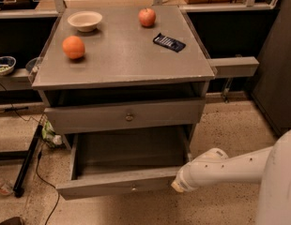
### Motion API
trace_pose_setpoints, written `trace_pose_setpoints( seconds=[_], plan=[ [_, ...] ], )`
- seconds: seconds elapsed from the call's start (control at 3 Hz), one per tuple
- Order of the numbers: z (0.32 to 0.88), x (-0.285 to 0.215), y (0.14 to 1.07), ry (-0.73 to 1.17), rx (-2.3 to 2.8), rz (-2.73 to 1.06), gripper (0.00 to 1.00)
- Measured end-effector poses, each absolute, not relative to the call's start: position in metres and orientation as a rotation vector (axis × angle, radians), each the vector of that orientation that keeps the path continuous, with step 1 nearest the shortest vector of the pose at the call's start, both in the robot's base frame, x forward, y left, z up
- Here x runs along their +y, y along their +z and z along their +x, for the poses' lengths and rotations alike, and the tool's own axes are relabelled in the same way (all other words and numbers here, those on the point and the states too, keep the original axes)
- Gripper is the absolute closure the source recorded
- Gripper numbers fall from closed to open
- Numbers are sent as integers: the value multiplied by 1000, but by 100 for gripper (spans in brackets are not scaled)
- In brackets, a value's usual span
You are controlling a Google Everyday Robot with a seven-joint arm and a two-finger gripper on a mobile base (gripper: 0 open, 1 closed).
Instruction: Close middle drawer
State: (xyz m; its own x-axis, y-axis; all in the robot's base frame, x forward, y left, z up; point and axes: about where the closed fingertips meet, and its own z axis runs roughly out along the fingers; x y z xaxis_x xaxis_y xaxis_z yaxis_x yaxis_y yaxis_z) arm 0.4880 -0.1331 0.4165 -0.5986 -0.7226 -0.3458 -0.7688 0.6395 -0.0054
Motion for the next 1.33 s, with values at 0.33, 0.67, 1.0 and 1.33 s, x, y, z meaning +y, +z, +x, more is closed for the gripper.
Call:
trace_pose_setpoints(
  seconds=[0.33, 0.67, 1.0, 1.33],
  plan=[
    [496, -121, 415, 224, 2517, -1217, 100],
    [495, -122, 411, 220, 2532, -1210, 100],
    [499, -121, 413, 216, 2529, -1205, 100],
    [507, -118, 416, 213, 2514, -1191, 100]
  ],
)
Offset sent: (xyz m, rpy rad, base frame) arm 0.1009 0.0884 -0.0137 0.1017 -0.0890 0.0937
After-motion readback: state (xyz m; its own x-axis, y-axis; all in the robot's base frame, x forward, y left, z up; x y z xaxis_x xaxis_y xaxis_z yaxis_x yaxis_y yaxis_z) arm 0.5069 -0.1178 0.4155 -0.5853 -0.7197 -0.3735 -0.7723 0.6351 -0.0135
